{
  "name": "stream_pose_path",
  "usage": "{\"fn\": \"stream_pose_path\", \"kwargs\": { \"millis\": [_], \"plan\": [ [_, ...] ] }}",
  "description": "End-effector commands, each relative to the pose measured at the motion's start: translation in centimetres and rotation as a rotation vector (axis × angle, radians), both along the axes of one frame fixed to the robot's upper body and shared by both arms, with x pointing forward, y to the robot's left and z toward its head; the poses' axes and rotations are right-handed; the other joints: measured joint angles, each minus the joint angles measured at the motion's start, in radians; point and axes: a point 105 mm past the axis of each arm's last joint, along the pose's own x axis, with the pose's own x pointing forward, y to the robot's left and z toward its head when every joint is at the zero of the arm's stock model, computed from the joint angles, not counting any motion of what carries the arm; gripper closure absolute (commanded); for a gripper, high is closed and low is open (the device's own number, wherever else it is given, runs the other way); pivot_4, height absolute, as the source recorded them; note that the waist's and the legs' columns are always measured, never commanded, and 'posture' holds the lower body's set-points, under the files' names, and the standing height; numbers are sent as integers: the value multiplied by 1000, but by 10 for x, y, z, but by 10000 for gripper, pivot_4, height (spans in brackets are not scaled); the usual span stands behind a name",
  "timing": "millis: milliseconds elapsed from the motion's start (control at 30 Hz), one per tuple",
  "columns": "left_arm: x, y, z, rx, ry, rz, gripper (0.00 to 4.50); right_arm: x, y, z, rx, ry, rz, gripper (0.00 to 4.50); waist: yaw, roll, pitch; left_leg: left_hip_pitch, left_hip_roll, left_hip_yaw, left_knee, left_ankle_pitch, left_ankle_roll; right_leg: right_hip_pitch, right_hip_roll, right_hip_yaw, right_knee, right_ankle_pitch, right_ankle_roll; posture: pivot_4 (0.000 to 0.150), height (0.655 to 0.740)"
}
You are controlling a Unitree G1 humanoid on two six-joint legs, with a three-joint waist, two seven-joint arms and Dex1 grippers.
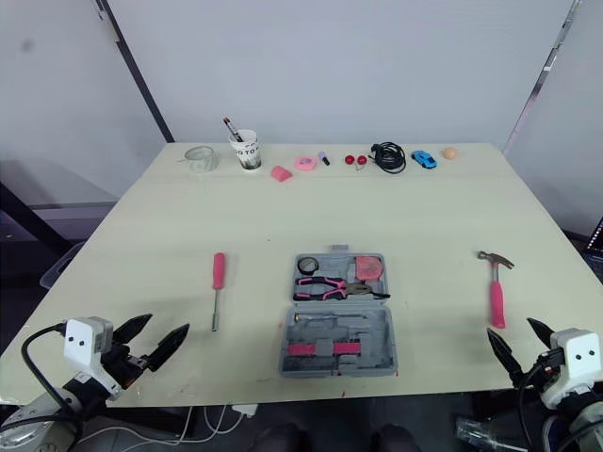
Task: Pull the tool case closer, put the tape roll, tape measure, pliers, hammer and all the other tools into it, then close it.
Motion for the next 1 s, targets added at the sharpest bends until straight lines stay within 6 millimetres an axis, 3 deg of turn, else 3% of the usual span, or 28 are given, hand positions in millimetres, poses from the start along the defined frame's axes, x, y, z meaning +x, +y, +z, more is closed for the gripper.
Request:
{"fn": "stream_pose_path", "kwargs": {
  "millis": [33, 267, 600, 867, 1000],
  "plan": [
    [-6, 6, 5, 14, -27, 49, 168, -3, -17, 13, -1, -45, -108, 0, -1, 0, 0, 0, 0, 0, 0, 0, 0, 0, 0, 0, 0, 0, 0, 1500, 7400],
    [-16, 3, -3, 0, 5, 55, 168, -18, -28, 1, 29, 13, -205, 0, 0, 0, 0, 0, 0, 1, -1, 0, 0, -2, -2, 1, 0, 0, 0, 1500, 7400],
    [-11, -9, 4, -2, -19, -3, 168, -11, -18, 8, 29, -19, -156, 0, -2, 1, 0, -4, 0, 1, -2, 0, 0, -6, -3, 1, 0, 0, 0, 1500, 7400],
    [13, -19, 34, 83, -91, -182, 168, 16, 8, 27, 76, -83, -65, 0, -1, 0, 0, -6, 0, 1, -2, 0, 0, -8, -2, 0, 0, 0, 0, 1500, 7400],
    [23, -43, 51, 172, -107, -409, 168, 46, 15, 36, 38, -71, -70, 0, -4, 0, 0, -6, 0, 1, -2, 0, 0, -8, -2, 0, 0, 0, 0, 1500, 7400]
  ]
}}
